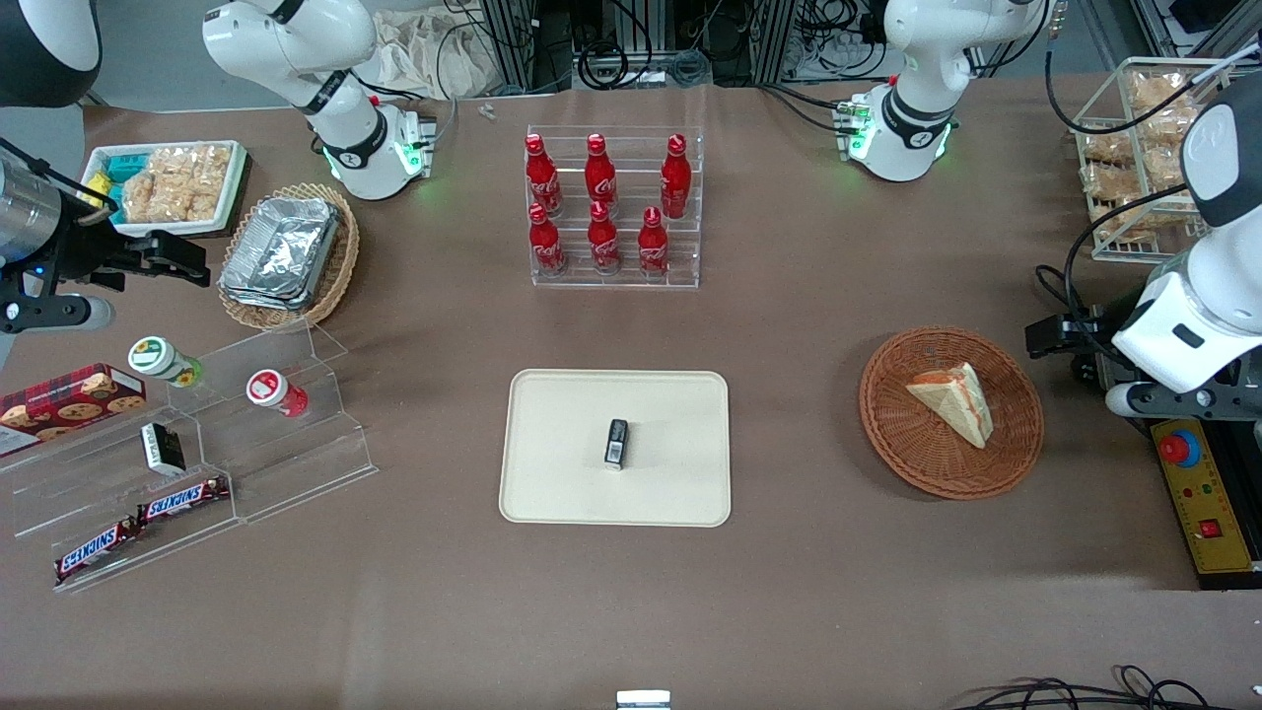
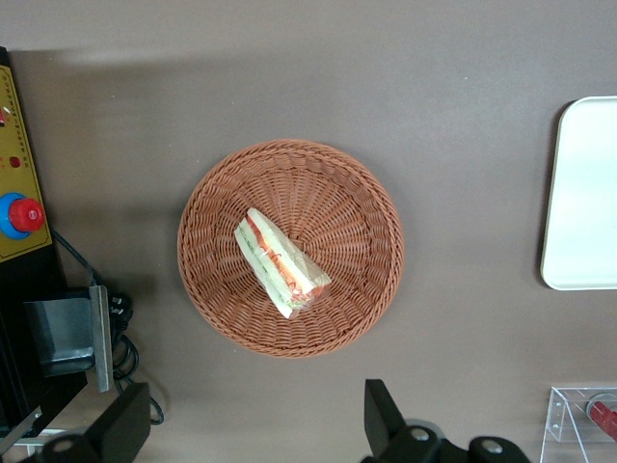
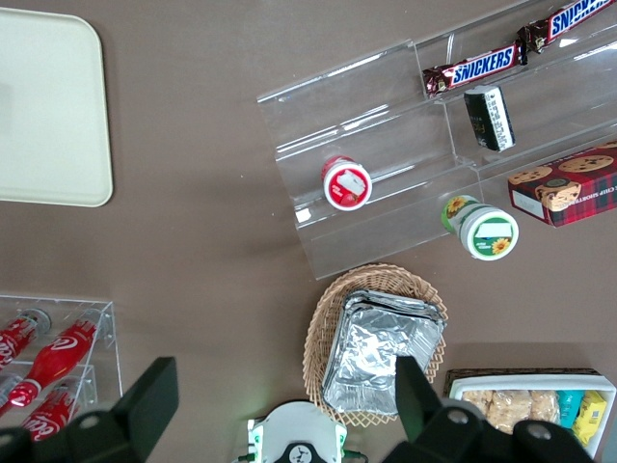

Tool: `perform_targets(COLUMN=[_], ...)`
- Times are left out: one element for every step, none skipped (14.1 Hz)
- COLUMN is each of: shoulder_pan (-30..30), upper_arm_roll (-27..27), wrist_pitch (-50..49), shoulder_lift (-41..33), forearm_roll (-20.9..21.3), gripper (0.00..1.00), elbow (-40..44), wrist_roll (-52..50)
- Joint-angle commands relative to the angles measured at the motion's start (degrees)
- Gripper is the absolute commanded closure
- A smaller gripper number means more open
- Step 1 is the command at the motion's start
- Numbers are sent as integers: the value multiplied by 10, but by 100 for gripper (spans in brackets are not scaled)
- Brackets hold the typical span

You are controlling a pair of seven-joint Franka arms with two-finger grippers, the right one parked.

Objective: Place sandwich from basket to tray
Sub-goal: 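Move the left gripper over the wicker basket toward the wrapped sandwich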

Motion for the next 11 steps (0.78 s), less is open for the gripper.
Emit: perform_targets(shoulder_pan=[-3,-2,-3,-3,-1,0,-2,0,1,1,2], upper_arm_roll=[-3,-2,-3,-3,-2,-2,-2,-2,-1,-1,-1], wrist_pitch=[-12,-11,-11,-11,-12,-11,-6,7,37,71,101], shoulder_lift=[10,10,14,16,16,14,13,12,4,-5,-7], forearm_roll=[11,7,10,5,4,4,11,4,4,3,4], gripper=[0,0,0,0,0,0,0,0,0,0,0], elbow=[19,20,21,21,16,3,-9,-27,-60,-92,-121], wrist_roll=[-13,-13,-13,-14,-19,-39,-85,-136,-160,-175,-212])
